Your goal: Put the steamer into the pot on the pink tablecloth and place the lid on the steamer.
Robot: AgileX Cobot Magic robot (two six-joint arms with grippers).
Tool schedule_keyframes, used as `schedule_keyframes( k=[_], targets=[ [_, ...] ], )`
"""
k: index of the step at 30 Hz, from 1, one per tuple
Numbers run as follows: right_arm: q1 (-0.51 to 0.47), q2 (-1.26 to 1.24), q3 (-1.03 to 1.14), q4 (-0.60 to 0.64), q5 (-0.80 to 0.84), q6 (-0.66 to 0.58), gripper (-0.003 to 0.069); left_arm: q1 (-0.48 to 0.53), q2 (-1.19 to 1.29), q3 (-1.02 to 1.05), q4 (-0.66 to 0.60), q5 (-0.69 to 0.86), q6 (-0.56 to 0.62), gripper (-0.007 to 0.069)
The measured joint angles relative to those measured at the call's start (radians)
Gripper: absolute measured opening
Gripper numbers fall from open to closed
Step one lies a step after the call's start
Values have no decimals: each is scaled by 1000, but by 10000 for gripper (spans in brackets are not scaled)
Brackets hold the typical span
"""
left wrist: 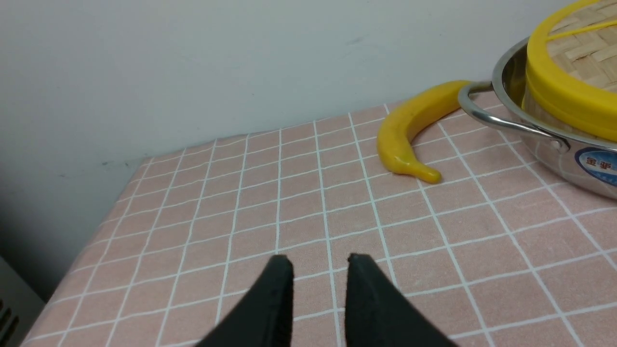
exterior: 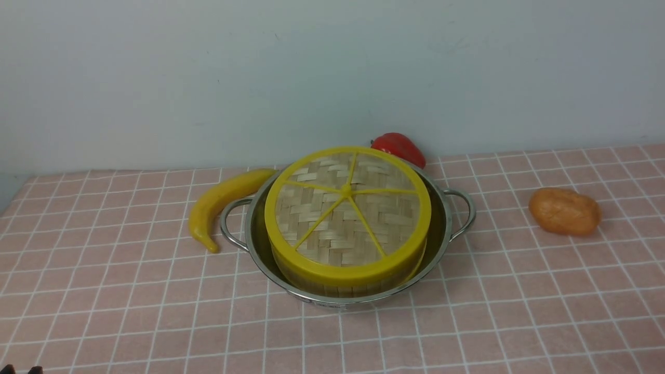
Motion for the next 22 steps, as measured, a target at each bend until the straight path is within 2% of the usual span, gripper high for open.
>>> schedule_keyframes(
  k=[22],
  targets=[
    [0, 0, 0, 0, 0, 0, 240, 0, 0, 0, 0, 0, 0, 190]
  ],
)
